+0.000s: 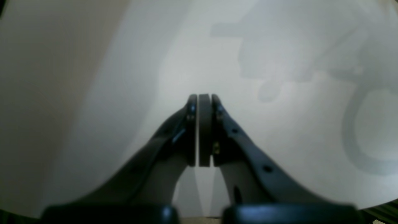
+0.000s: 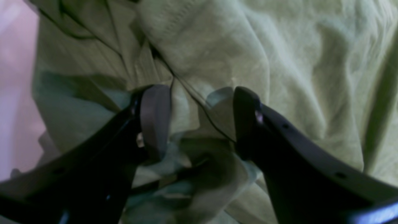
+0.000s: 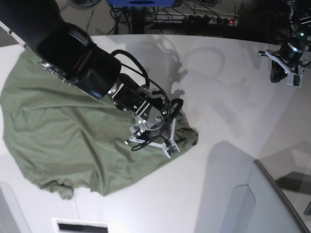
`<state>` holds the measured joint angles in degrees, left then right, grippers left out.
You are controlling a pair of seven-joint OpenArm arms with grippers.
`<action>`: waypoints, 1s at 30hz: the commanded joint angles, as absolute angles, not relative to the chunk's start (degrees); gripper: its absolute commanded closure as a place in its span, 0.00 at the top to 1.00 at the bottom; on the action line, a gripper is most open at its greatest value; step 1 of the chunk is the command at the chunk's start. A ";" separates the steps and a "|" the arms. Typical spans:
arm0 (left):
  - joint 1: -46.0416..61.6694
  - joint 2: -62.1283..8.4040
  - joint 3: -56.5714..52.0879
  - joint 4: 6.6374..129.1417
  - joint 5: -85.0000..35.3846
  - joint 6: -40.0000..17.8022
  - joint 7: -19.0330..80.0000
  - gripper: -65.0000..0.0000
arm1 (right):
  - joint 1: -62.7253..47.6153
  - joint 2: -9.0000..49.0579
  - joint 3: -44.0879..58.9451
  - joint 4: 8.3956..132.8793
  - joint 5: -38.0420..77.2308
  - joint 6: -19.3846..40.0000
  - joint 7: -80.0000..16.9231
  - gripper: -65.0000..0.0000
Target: Layout the t-shirt on the table in an organized manner, then fold the t-shirt properly
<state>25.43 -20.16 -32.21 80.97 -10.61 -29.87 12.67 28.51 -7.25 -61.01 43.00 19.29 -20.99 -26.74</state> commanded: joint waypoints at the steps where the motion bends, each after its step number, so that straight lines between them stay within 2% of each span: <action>1: 25.63 -21.14 -32.84 81.71 -11.21 -29.49 11.38 0.00 | 30.55 -7.96 -60.79 43.74 18.86 -21.32 -25.63 0.46; 12: 25.89 -21.23 -32.84 81.71 -11.21 -29.49 11.47 0.00 | 31.52 -7.96 -60.79 46.29 18.86 -21.32 -25.98 0.46; 23: 25.89 -21.14 -32.84 81.80 -11.21 -29.49 11.47 0.00 | 32.48 -8.04 -60.62 42.07 18.95 -21.05 -25.54 0.46; 30: 25.89 -21.14 -32.84 81.71 -11.21 -29.49 11.47 0.00 | 31.43 -8.04 -60.70 46.73 18.95 -21.14 -25.80 0.46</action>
<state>25.76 -20.16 -32.21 80.99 -10.59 -29.98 12.67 29.54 -7.84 -60.99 46.26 19.46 -20.53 -26.92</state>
